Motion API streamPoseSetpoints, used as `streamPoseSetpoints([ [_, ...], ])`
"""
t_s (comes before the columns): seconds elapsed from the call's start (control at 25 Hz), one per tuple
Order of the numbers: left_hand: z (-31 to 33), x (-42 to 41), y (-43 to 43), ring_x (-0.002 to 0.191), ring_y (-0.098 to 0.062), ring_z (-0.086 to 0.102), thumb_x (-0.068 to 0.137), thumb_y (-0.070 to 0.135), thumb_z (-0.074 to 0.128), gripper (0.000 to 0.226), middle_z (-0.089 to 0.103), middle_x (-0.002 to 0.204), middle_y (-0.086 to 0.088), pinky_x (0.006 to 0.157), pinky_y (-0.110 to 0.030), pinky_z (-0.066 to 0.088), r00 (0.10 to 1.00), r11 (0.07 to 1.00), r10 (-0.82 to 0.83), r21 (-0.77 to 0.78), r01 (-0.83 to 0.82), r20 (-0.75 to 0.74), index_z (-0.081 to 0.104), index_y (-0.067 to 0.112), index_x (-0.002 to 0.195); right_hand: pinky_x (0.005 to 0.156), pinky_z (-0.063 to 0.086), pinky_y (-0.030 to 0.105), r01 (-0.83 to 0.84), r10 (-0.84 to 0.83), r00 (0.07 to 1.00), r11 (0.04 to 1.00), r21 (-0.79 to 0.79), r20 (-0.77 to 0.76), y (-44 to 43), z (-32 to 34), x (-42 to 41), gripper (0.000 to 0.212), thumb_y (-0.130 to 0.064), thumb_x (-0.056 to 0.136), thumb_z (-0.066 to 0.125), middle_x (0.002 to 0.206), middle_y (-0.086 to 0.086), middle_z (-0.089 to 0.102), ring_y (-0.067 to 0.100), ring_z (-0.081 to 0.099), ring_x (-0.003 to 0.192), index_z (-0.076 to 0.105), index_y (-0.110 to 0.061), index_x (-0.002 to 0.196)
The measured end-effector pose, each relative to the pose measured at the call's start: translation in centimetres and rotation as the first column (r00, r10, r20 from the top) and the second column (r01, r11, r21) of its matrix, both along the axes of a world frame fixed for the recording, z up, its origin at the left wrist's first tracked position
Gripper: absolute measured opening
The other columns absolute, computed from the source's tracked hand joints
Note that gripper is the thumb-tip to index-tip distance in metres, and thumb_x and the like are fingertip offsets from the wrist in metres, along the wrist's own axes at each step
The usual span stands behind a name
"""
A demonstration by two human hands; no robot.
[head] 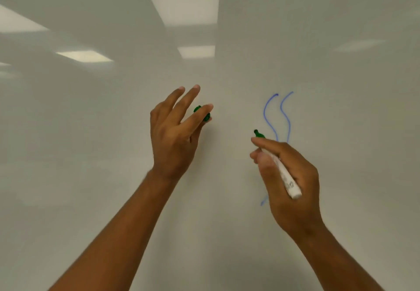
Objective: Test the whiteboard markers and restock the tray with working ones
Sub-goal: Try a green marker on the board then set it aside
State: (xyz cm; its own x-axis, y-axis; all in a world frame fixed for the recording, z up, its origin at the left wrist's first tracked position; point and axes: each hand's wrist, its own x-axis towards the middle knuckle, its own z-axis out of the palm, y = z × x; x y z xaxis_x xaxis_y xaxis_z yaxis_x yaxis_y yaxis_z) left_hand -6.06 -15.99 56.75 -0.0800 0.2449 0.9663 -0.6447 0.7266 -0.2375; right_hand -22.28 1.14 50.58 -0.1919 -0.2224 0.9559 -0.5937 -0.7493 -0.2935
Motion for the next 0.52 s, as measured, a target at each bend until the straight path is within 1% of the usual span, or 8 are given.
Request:
streamPoseSetpoints([
  [0.04,0.9,0.0,-0.8,0.139,-0.037,0.058,0.103,0.029,0.072,0.024,0.065,0.146,-0.011,0.105,-0.049,0.047,1.000,1.000,0.013,-0.011,-0.013,0.008,0.079,0.018,0.123,0.079,0.057,0.034,0.007,-0.006,1.000,1.000,-0.018,0.022,-0.8,1.1,0.0,0.032,-0.042,0.100,0.054,0.103,-0.001,0.073,0.021,0.071,0.094,0.067,-0.021,0.121],
  [0.08,1.6,0.1,-1.6,0.141,-0.037,0.057,0.103,0.029,0.072,0.025,0.063,0.147,-0.011,0.108,-0.050,0.046,0.999,0.999,0.027,-0.021,-0.027,0.018,0.078,0.018,0.124,0.077,0.058,0.035,0.015,-0.013,0.998,0.999,-0.034,0.058,-1.6,2.1,0.1,0.028,-0.039,0.099,0.055,0.101,-0.002,0.073,0.020,0.072,0.093,0.065,-0.023,0.119],
  [0.16,2.1,0.0,-2.9,0.144,-0.037,0.054,0.104,0.029,0.070,0.026,0.061,0.150,-0.012,0.113,-0.052,0.044,0.998,0.999,0.048,-0.021,-0.047,0.043,0.078,0.018,0.126,0.066,0.058,0.037,0.077,-0.069,0.991,0.995,-0.070,0.115,-3.1,4.1,0.0,0.015,-0.032,0.095,0.062,0.090,-0.003,0.073,0.017,0.072,0.081,0.062,-0.023,0.108],
  [0.24,1.8,-0.2,-4.0,0.146,-0.036,0.052,0.106,0.028,0.068,0.026,0.061,0.150,-0.012,0.117,-0.054,0.042,0.996,0.998,0.059,-0.009,-0.058,0.069,0.077,0.017,0.127,0.060,0.056,0.035,0.176,-0.164,0.981,0.977,-0.122,0.106,-4.3,5.8,-0.5,0.009,-0.024,0.093,0.067,0.083,-0.007,0.071,0.015,0.070,0.074,0.064,-0.019,0.099],
  [0.32,1.4,-0.3,-4.9,0.149,-0.034,0.048,0.108,0.029,0.064,0.029,0.061,0.151,-0.010,0.120,-0.055,0.040,0.995,0.998,0.058,-0.005,-0.058,0.078,0.074,0.016,0.132,0.058,0.054,0.031,0.251,-0.237,0.966,0.955,-0.156,0.101,-5.4,6.7,-1.1,0.008,-0.020,0.090,0.071,0.081,-0.012,0.070,0.014,0.068,0.072,0.066,-0.015,0.095],
  [0.4,1.3,-0.3,-5.5,0.152,-0.030,0.044,0.110,0.030,0.060,0.031,0.059,0.153,-0.008,0.122,-0.054,0.037,0.996,0.999,0.047,-0.001,-0.047,0.075,0.072,0.015,0.135,0.057,0.053,0.030,0.315,-0.298,0.946,0.937,-0.148,0.126,-6.5,6.5,-1.7,0.009,-0.019,0.086,0.073,0.079,-0.013,0.070,0.012,0.067,0.071,0.067,-0.016,0.093],
  [0.52,1.3,-0.3,-5.8,0.154,-0.027,0.042,0.111,0.032,0.059,0.032,0.058,0.154,-0.005,0.123,-0.053,0.035,0.997,0.999,0.038,0.007,-0.038,0.063,0.071,0.014,0.134,0.059,0.053,0.036,0.369,-0.356,0.927,0.923,-0.114,0.115,-7.8,6.1,-2.6,0.009,-0.020,0.087,0.073,0.078,-0.007,0.070,0.013,0.065,0.069,0.069,-0.016,0.094],
])
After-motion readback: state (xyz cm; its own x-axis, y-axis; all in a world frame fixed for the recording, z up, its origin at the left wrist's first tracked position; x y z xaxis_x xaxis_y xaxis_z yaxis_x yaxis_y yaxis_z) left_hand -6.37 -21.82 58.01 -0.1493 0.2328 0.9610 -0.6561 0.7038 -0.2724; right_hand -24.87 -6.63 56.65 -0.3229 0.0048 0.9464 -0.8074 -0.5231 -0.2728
